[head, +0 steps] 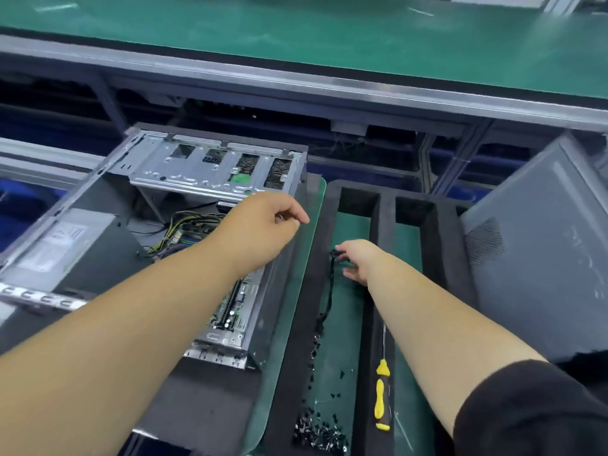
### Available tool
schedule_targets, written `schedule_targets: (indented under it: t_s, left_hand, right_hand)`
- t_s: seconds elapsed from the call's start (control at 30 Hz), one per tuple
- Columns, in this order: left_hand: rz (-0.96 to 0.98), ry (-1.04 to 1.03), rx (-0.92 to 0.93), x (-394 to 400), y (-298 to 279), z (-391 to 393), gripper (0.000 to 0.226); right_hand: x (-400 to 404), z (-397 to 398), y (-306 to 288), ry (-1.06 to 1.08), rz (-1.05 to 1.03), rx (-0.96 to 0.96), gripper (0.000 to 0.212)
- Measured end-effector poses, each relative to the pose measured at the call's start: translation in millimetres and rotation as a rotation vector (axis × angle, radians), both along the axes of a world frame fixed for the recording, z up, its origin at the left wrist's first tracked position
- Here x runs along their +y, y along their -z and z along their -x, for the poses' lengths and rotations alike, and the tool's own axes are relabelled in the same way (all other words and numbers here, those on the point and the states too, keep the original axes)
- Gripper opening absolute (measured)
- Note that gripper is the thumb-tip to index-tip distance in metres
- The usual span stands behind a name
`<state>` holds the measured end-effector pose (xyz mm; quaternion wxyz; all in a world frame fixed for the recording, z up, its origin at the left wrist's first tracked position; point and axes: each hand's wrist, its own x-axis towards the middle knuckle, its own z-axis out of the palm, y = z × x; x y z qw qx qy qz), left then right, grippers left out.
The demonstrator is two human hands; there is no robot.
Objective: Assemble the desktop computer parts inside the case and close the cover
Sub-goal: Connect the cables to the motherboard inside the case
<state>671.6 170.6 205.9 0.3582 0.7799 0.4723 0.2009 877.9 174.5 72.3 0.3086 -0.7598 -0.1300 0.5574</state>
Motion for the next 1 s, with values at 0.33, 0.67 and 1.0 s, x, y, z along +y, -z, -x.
schedule_targets:
  t_s: [0.33, 0.67, 1.0]
  left_hand:
    - [0.066, -0.064, -0.026, -15, 4, -6, 0.024]
    - [0.15, -0.036, -0.025, -33, 3, -48, 0.021]
    - [1.117, -0.022, -0.578, -39, -3, -91, 0.077]
  right_hand:
    - [-5, -15, -6, -0.066, -0.069, 0.04, 0.03]
    - [-50, -56, -105, -0.058, -0.396, 0.026, 0.023]
    - [-99, -60, -163, -0.132, -0.788, 0.084, 0.028]
